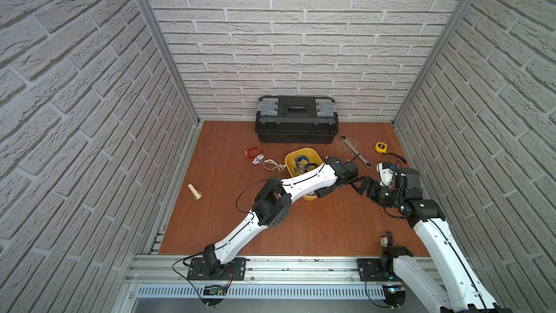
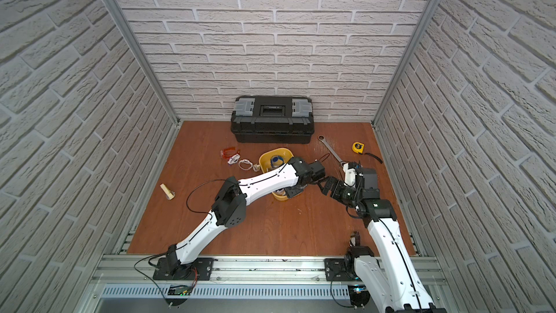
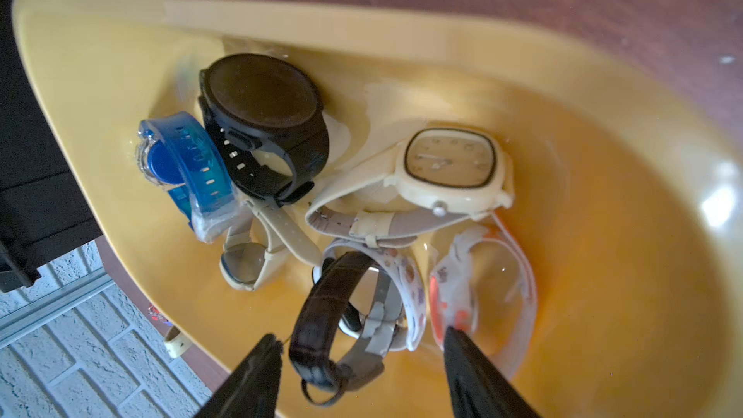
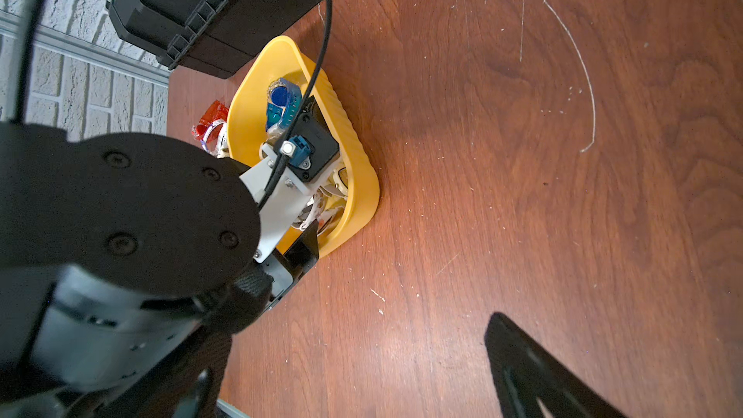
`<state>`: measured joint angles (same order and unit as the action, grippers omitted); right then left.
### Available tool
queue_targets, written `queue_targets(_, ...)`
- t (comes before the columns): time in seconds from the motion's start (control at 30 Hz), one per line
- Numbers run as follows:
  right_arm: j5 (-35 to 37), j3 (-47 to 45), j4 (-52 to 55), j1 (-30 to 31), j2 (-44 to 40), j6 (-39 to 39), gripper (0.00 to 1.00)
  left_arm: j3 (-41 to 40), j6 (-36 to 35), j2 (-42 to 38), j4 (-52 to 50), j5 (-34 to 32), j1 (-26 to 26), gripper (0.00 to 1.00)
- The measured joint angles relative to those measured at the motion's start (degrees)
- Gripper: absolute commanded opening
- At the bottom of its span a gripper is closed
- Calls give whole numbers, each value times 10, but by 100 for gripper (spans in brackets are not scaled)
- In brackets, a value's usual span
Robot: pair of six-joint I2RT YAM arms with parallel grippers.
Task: Put the watch into the storage box
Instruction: Place the watch in the storage box, then pick up the watch at the center of the board.
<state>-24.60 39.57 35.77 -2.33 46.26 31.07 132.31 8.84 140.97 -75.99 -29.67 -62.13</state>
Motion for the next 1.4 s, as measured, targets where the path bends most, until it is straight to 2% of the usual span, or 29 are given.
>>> queue_targets(0.3,-12,4,-3,0,-2,0,100,-22,30,-80,17,9,21,77)
queue_targets(0.4,-28,4,-9,-1,1,0,100,-73,56,-143,46,23,50,79)
queue_targets(0.47,-49,4,-17,-1,9,0,100,-146,88,-209,86,47,85,81)
queue_targets(0.57,-79,4,-28,5,24,-4,100,-295,148,-340,165,99,172,86)
queue_targets(0.67,-91,3,-37,26,27,-8,100,-459,219,-487,243,153,307,98)
queue_targets(0.7,-94,3,-40,38,27,-11,100,-502,239,-529,259,162,361,98)
queue_targets(0.83,-95,3,-45,90,36,-17,100,-616,297,-636,281,177,525,98)
queue_targets(0.93,-91,3,-56,130,57,-19,100,-672,326,-671,285,186,606,98)
queue_targets(1.03,-87,4,-69,171,90,-21,100,-712,351,-679,290,185,664,98)
queue_targets(1.17,-80,11,-73,209,130,-28,100,-748,376,-681,301,172,703,98)
queue_targets(1.4,-71,29,-85,243,152,-29,100,-793,388,-670,343,161,776,96)
